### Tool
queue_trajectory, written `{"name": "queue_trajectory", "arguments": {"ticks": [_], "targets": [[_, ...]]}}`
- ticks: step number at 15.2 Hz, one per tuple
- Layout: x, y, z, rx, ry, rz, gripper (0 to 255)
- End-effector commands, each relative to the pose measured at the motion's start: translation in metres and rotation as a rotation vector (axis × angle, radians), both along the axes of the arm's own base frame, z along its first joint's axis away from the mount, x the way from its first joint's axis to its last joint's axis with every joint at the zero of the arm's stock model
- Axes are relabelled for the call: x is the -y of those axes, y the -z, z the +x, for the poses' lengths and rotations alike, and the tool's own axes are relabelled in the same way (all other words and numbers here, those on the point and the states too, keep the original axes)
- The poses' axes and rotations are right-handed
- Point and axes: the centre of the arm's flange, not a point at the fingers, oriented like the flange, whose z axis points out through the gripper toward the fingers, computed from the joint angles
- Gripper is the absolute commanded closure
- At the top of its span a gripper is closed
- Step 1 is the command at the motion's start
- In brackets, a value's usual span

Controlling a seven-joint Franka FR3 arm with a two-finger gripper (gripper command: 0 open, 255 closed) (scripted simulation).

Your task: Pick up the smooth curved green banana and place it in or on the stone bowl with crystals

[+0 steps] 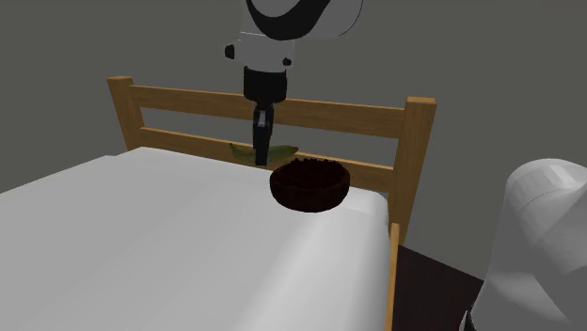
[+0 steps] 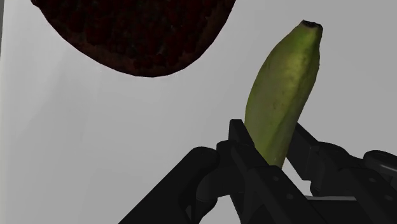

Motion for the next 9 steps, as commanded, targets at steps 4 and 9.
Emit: {"name": "queue_trajectory", "arguments": {"ticks": [4,9], "targets": [[0.063,0.001,-0.007,0.0,-0.002,0.0,255],[0.128,0.002,-0.014,0.0,-0.002,0.0,255]]}}
